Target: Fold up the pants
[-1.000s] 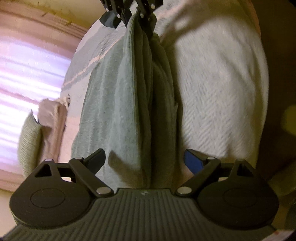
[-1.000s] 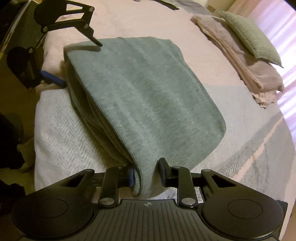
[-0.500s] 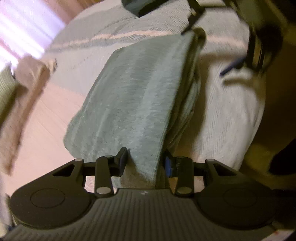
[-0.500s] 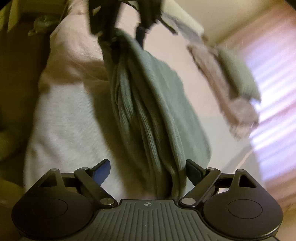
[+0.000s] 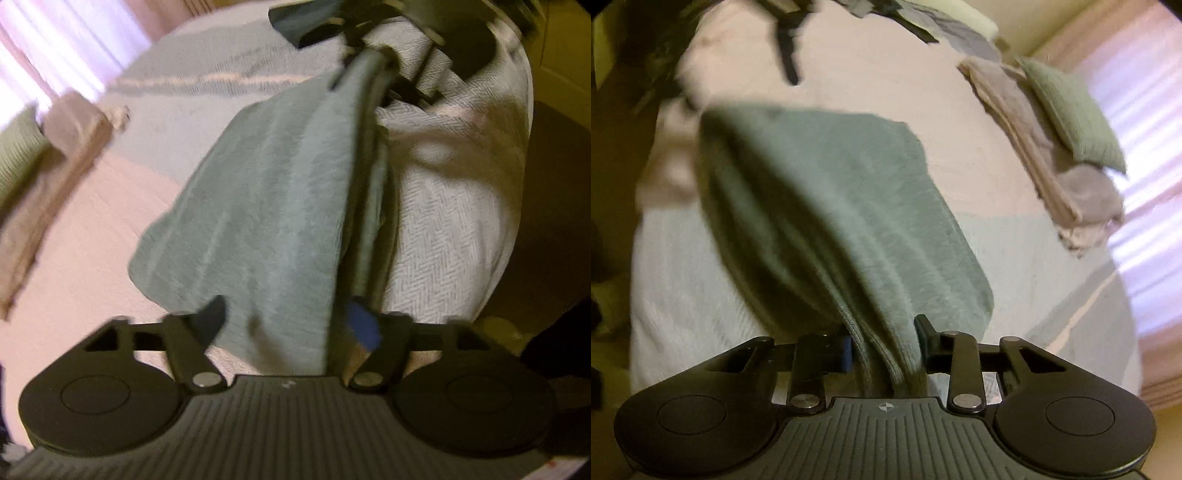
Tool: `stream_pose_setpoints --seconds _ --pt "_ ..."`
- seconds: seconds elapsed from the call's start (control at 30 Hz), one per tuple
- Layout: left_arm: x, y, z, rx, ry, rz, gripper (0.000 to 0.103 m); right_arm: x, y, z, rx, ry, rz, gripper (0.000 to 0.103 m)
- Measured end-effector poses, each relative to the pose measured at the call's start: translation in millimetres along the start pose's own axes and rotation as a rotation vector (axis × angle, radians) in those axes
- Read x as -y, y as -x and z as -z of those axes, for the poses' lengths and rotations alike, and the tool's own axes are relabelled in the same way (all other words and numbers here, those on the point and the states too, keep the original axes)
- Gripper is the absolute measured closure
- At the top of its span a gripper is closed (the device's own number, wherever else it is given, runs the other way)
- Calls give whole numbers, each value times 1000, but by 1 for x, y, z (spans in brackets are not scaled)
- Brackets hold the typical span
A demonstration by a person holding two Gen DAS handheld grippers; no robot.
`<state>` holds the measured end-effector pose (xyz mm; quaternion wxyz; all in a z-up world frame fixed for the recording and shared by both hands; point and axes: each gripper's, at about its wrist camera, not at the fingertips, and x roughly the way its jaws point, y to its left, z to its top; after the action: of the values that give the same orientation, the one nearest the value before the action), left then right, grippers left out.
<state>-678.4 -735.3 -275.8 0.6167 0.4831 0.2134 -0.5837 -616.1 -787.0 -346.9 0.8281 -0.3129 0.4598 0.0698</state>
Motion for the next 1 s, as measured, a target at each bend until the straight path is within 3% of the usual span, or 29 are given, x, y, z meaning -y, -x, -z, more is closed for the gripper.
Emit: stream_pose_setpoints --seconds 0.17,0.27,0.43,0.63,0.67,0.7,0.73,0.8,0.87,1.0 --pt "41 -10 2 20 -119 -116 23 40 4 -31 -32 -55 -64 74" --pt "65 -29 4 5 -224 -194 22 37 5 -31 -46 -19 -75 74" --pt "88 -60 16 -22 -356 -263 22 -8 -6 11 -17 84 -40 74" --pt "93 -73 27 -47 -407 -306 24 -56 -27 64 49 168 18 67" --pt "92 -74 28 -50 -408 -297 29 -63 -29 69 62 183 41 66" --pt "91 -75 28 -57 -401 -284 40 -69 -30 72 69 198 72 60" --pt "89 -75 28 -58 -390 -276 48 -73 -31 73 65 205 99 45" --pt "78 -69 22 -61 -324 -250 58 -76 -30 73 61 168 128 25" --pt "58 -60 13 -65 -238 -201 61 -81 -20 75 108 133 123 21" --pt "15 -47 -2 -68 -67 -89 62 -106 -31 74 148 262 187 20"
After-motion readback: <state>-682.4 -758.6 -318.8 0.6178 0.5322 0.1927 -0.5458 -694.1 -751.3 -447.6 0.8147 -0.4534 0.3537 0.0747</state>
